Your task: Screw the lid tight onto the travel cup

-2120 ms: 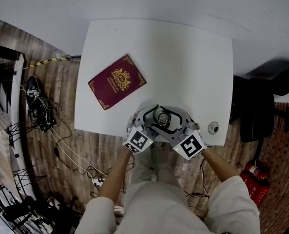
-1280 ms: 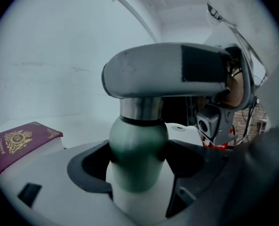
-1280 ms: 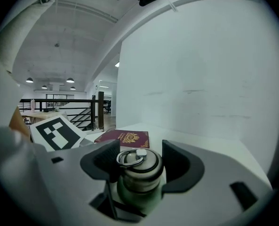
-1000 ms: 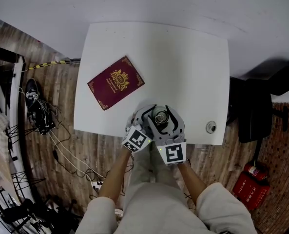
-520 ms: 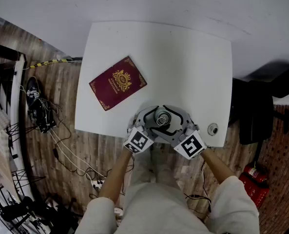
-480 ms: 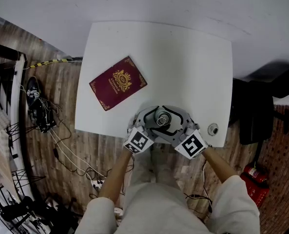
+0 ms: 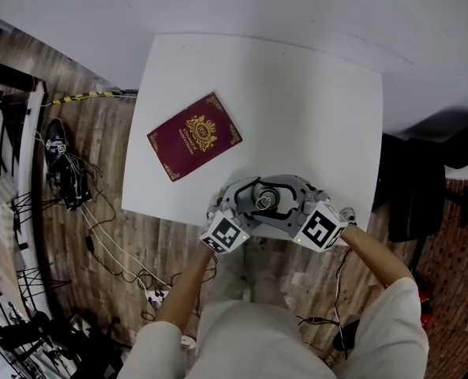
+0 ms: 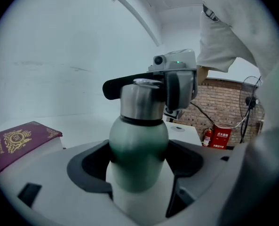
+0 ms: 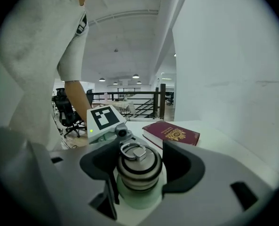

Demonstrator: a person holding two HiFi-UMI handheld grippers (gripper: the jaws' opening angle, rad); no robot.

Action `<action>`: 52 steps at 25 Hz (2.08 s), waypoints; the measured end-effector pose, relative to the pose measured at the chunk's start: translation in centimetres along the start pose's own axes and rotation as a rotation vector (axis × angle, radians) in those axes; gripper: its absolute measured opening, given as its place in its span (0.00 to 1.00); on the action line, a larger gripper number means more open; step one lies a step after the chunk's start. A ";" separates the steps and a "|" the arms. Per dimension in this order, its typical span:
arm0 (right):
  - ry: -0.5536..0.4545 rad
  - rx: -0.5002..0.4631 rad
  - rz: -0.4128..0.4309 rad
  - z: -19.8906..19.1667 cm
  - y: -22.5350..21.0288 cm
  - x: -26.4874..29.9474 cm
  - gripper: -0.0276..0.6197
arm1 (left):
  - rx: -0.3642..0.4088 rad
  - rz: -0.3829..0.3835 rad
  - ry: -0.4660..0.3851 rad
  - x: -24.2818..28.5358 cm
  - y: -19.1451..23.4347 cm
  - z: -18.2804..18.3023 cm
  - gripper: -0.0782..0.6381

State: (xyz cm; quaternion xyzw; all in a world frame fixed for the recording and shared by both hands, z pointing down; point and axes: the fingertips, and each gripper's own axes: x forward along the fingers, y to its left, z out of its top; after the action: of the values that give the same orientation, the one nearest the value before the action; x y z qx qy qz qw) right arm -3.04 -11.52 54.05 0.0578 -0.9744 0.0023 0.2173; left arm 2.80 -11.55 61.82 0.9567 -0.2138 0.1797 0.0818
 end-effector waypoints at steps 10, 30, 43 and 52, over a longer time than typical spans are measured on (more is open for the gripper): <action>-0.024 -0.014 -0.016 -0.1 -0.1 0.2 0.45 | 0.001 0.005 -0.004 0.1 0.2 0.0 0.60; -0.105 0.172 -0.478 -0.5 -1.8 -0.8 0.44 | 0.003 0.011 0.011 0.1 0.0 -0.4 0.60; -0.136 0.266 -0.759 -0.4 -2.8 -1.5 0.44 | 0.000 0.018 -0.010 0.0 0.1 0.2 0.60; -0.136 0.295 -0.842 -0.6 -2.9 -1.7 0.44 | -0.004 0.025 -0.011 0.0 0.1 0.2 0.60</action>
State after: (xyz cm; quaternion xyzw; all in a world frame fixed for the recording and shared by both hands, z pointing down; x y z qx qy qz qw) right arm -0.94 -14.17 53.85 0.4797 -0.8672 0.0487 0.1240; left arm 2.84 -11.68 61.69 0.9548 -0.2266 0.1750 0.0803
